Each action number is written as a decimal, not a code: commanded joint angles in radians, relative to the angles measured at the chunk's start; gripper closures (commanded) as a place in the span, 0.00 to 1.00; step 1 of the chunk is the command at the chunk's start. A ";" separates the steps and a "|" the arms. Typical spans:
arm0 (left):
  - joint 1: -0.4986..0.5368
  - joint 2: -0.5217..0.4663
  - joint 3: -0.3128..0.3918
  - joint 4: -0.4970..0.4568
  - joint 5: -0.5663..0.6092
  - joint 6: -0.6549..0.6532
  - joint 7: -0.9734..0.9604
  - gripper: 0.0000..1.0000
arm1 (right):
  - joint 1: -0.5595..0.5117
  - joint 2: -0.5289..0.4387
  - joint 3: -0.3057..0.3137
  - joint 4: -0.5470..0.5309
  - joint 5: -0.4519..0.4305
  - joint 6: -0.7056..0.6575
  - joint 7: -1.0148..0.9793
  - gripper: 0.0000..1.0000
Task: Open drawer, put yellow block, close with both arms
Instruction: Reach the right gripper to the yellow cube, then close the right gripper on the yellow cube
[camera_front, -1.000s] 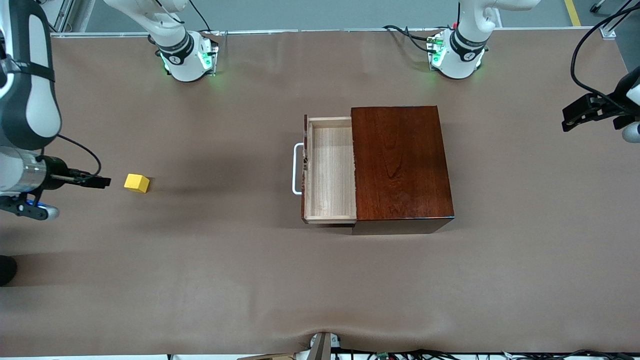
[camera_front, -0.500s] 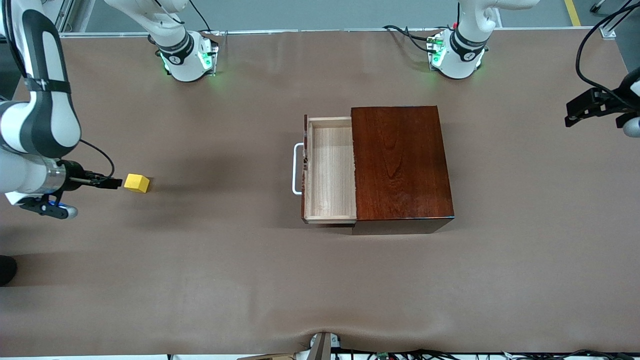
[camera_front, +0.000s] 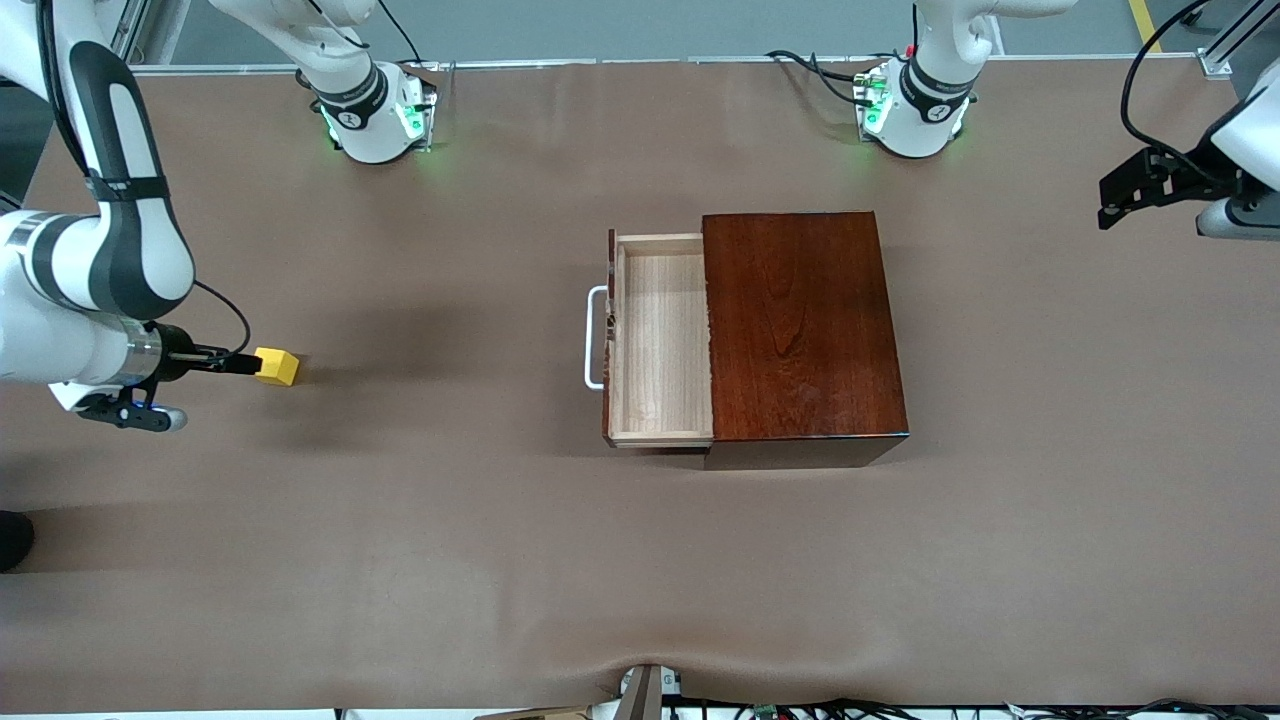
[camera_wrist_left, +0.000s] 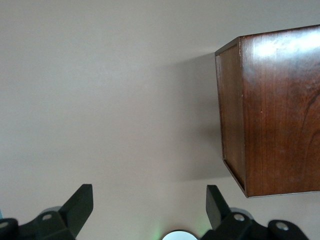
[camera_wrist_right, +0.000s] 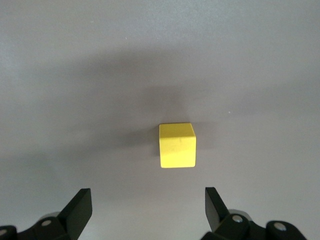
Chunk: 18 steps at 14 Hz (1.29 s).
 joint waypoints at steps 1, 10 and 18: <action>0.025 -0.041 -0.053 -0.048 -0.017 0.025 -0.035 0.00 | -0.047 -0.017 0.015 -0.076 -0.024 0.074 -0.043 0.00; 0.109 -0.040 -0.135 -0.033 -0.019 0.006 -0.048 0.00 | -0.053 -0.006 0.015 -0.233 -0.024 0.298 -0.043 0.00; 0.108 -0.032 -0.133 -0.025 -0.019 0.008 -0.043 0.00 | -0.091 0.044 0.017 -0.254 -0.024 0.398 -0.136 0.00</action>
